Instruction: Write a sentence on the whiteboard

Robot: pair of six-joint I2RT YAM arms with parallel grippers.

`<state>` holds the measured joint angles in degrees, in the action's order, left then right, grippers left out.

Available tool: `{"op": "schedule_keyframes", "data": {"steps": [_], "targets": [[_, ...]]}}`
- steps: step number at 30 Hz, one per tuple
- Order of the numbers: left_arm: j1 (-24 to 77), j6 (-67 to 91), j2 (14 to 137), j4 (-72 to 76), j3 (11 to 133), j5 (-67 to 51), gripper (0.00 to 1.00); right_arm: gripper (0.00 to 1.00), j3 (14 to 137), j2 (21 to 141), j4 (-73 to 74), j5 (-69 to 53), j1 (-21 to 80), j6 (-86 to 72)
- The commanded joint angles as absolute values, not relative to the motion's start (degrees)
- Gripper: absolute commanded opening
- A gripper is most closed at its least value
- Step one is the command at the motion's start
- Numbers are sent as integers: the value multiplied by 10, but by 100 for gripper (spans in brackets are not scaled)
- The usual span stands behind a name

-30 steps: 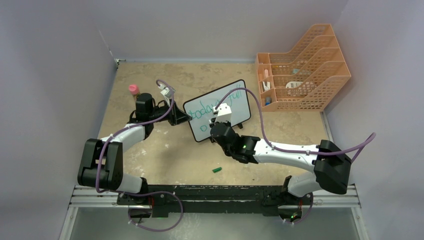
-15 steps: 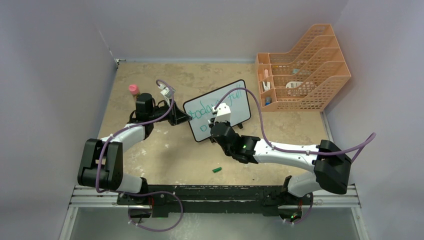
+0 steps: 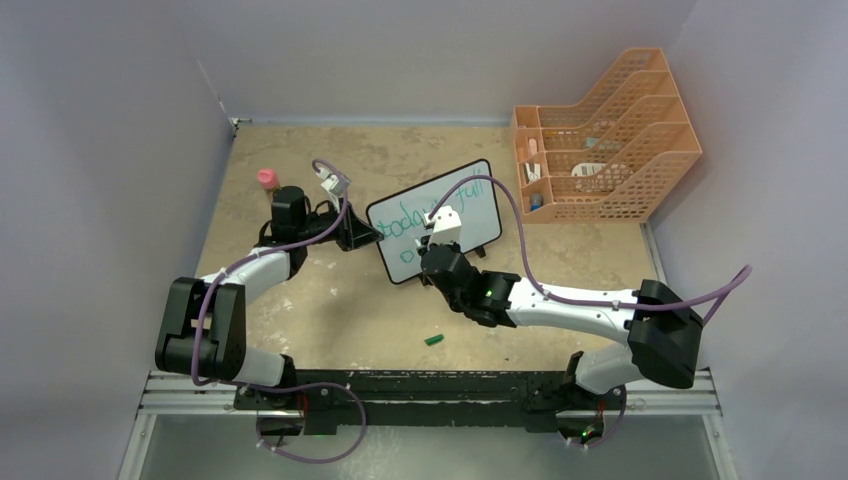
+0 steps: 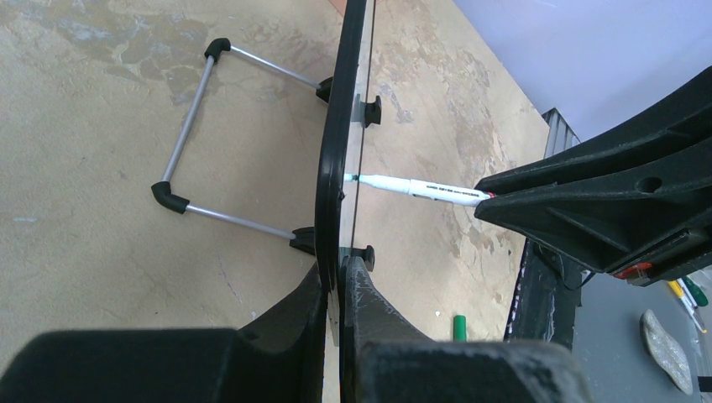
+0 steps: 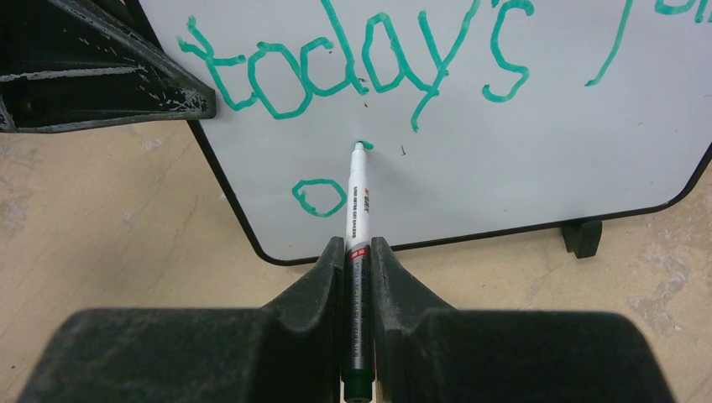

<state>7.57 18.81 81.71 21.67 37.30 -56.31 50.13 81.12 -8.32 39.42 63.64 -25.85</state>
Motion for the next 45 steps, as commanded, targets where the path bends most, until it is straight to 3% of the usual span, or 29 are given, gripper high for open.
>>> {"op": "schedule_keyframes", "data": {"steps": [1,45], "targets": [[78,175,802,236,389,-572,0,0,508,809,-96,382,634,-259],[78,174,801,235,389,-570,0,0,466,836,-48,351,651,-311]]}}
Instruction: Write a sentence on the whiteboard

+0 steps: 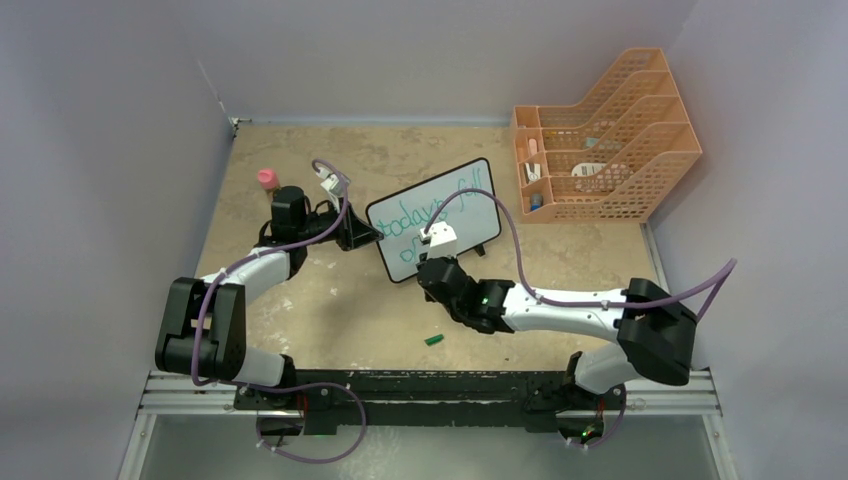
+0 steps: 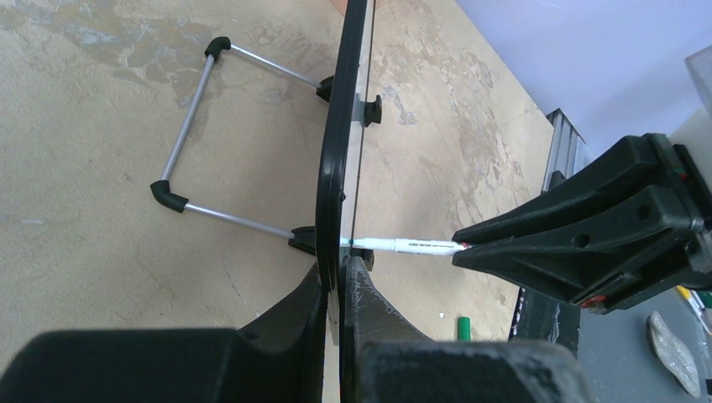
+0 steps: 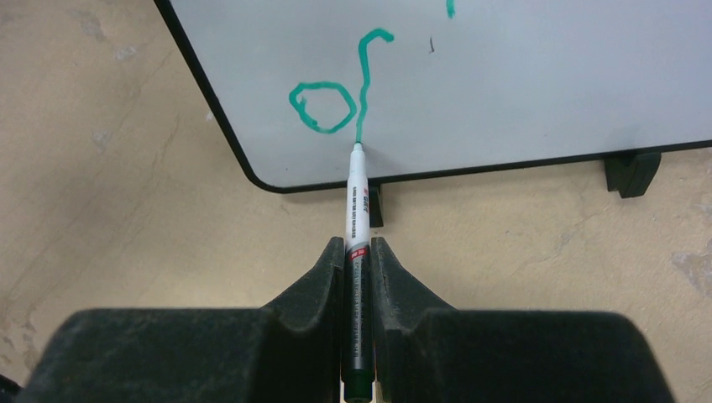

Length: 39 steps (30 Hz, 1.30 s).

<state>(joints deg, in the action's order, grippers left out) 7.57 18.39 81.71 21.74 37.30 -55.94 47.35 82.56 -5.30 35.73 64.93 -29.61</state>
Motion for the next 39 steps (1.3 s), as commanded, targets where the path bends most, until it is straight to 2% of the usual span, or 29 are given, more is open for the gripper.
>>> {"op": "schedule_keyframes", "data": {"steps": [1,12,25,39], "targets": [[78,174,802,235,389,-570,0,0,465,837,-47,350,652,-313],[78,174,802,235,389,-570,0,0,471,843,-56,331,668,-314],[78,175,802,236,389,-570,0,0,492,770,-52,377,664,-307],[79,175,799,235,389,-572,0,0,508,789,-87,393,641,-297]]}}
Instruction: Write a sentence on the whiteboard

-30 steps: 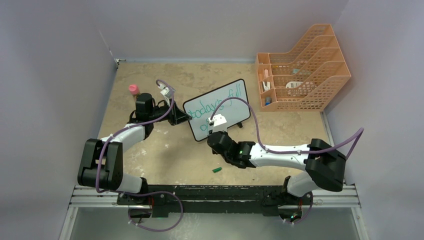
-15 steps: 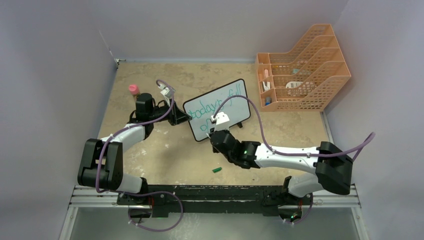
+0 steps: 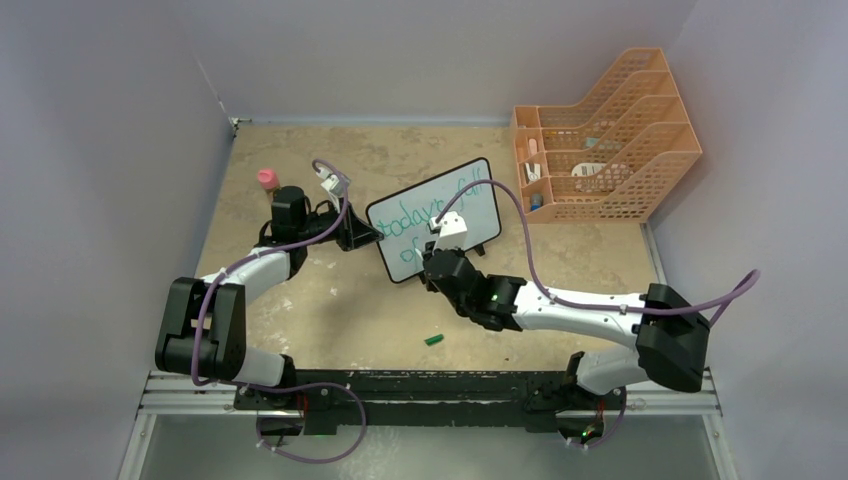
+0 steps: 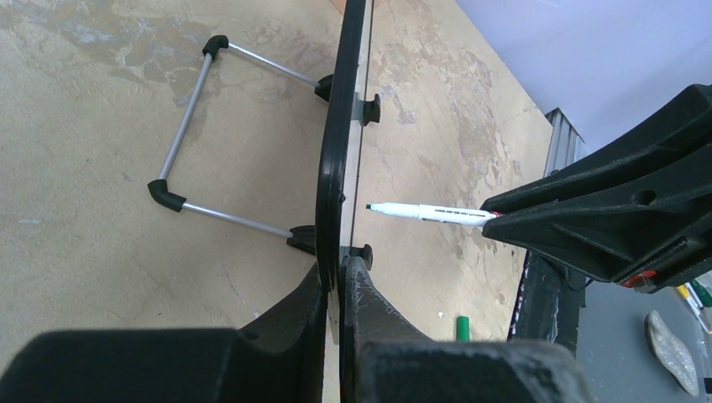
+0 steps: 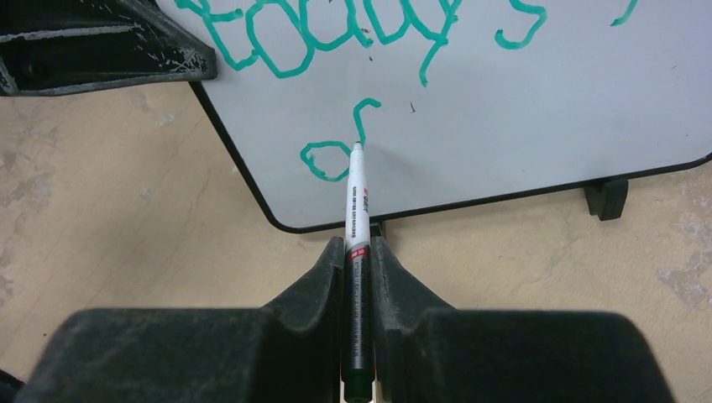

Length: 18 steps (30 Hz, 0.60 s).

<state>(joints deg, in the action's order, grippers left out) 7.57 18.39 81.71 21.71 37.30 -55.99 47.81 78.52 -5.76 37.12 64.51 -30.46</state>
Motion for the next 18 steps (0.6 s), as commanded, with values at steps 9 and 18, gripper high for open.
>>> {"op": "schedule_keyframes", "data": {"steps": [9,18], "targets": [[78,175,799,235,389,-572,0,0,515,800,-99,375,640,-288],[78,175,798,234,389,-572,0,0,522,813,-103,361,640,-281]]}}
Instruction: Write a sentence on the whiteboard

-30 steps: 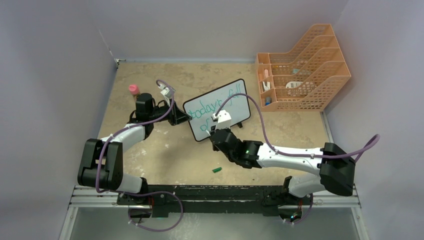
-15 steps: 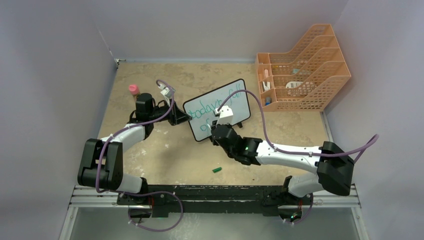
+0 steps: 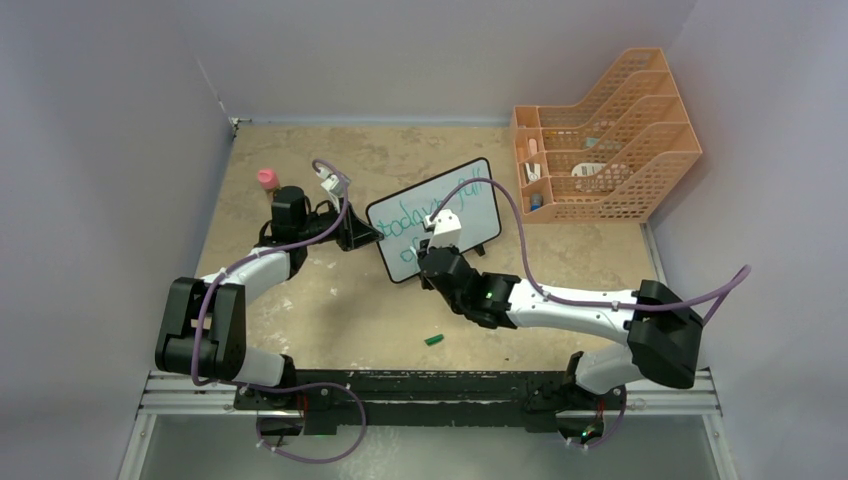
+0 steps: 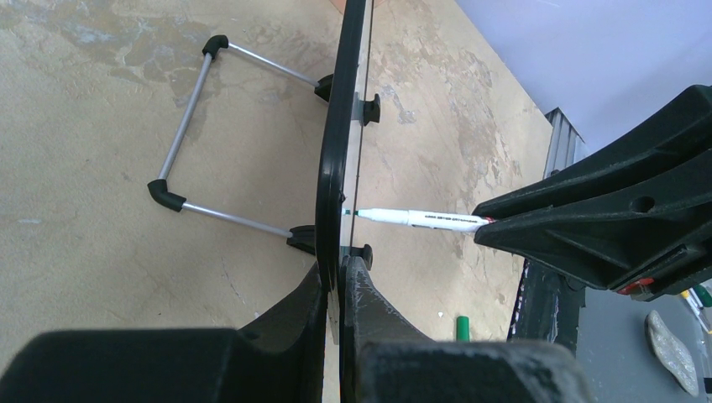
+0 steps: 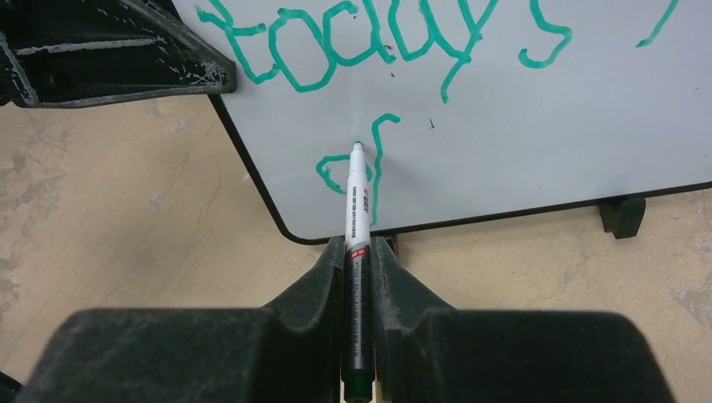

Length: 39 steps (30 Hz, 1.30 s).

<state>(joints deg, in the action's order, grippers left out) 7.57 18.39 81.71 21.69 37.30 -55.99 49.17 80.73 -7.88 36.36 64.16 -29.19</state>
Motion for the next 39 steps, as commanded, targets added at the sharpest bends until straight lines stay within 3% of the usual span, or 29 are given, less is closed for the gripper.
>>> {"op": "schedule_keyframes", "data": {"steps": [1,39], "targets": [[78,174,798,234,389,-572,0,0,523,814,-103,359,640,-280],[78,172,800,233,388,-570,0,0,510,805,-66,420,618,-314]]}}
